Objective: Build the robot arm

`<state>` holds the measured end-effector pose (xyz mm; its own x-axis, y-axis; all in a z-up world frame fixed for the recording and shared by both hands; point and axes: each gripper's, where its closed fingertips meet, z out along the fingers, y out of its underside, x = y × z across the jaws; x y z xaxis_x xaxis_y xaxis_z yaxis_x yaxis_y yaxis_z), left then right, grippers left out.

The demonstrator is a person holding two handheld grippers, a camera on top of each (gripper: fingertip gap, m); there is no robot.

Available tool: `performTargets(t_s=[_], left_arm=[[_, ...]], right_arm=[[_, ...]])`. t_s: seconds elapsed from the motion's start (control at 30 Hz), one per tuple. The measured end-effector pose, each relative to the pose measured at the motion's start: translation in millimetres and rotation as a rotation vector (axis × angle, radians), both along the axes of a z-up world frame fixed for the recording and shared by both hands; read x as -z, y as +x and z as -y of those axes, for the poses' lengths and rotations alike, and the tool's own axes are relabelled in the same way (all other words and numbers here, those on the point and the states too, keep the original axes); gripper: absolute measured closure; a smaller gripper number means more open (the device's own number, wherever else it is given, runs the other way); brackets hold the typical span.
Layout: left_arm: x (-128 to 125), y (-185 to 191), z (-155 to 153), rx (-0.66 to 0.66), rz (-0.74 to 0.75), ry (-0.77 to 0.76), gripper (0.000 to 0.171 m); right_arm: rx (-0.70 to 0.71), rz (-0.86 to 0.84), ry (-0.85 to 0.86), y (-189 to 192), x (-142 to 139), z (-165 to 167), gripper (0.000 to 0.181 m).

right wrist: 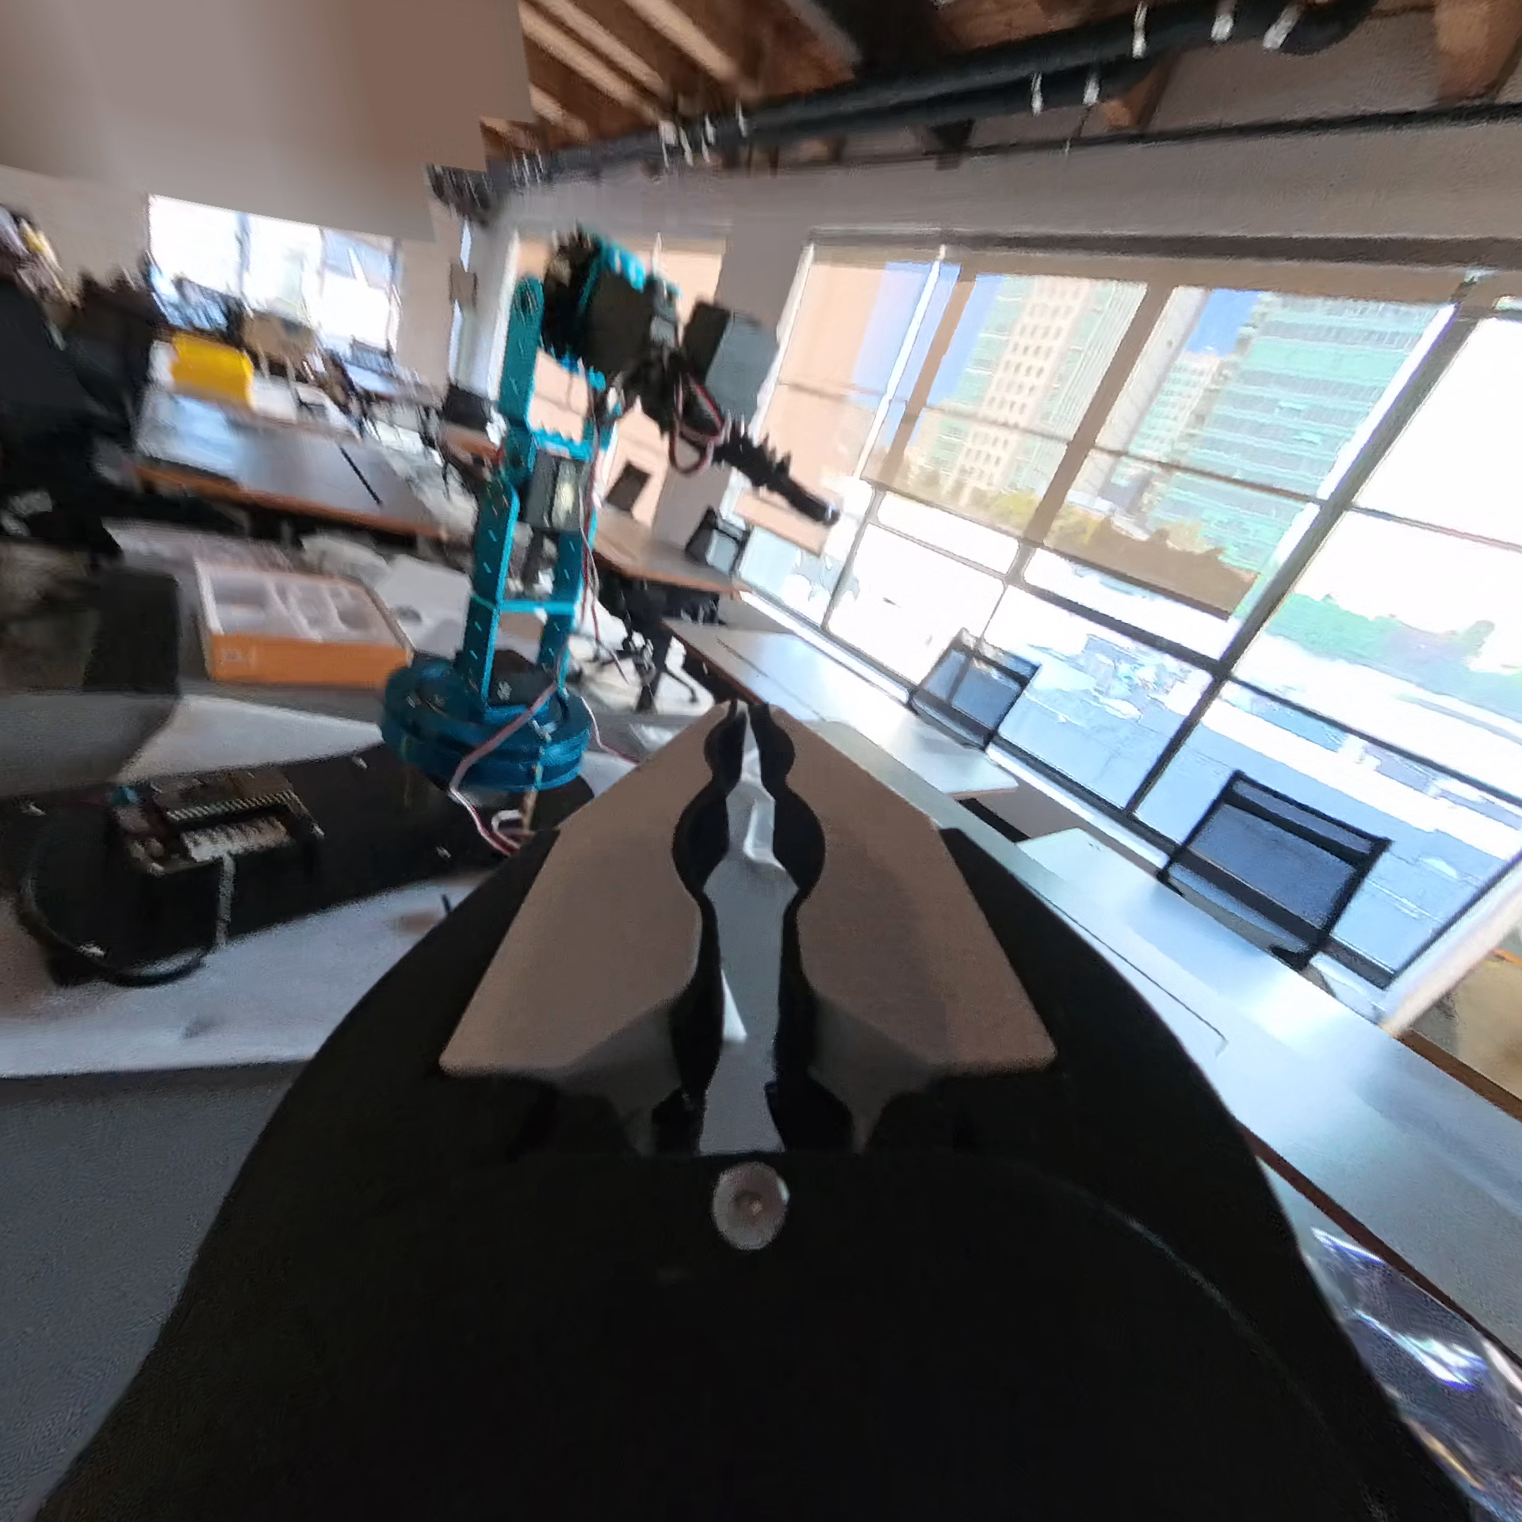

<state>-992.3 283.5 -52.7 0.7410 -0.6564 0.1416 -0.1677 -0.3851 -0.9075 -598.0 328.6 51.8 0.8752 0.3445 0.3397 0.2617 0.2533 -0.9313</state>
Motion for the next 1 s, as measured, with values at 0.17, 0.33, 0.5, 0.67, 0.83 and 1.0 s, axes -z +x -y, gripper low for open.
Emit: performTargets(t_s=[0.17, 0.33, 0.5, 0.67, 0.83, 1.0], left_arm=[[-9, 13, -53, 0.099, 0.075, -0.013, 0.171], [-25, 27, -121, 0.265, 0.074, 0.006, 0.167], [-57, 54, -170, 0.526, 0.128, 0.061, 0.164], [-76, 69, -207, 0.742, 0.147, 0.097, 0.163], [-87, 86, -234, 0.875, 0.206, 0.047, 0.160], [-106, 110, -253, 0.962, 0.257, 0.027, 0.157]], right_arm=[[0.020, 0.074, -0.042, -20, 8, -17, 0.180], [0.104, 0.008, -0.021, -27, 2, -24, 0.180], [0.257, 0.003, 0.032, -39, -25, -17, 0.179], [0.364, -0.026, 0.062, -63, -43, -3, 0.179], [0.463, -0.052, 0.037, -72, -42, 1, 0.179], [0.411, -0.191, -0.075, -84, -24, -7, 0.175]])
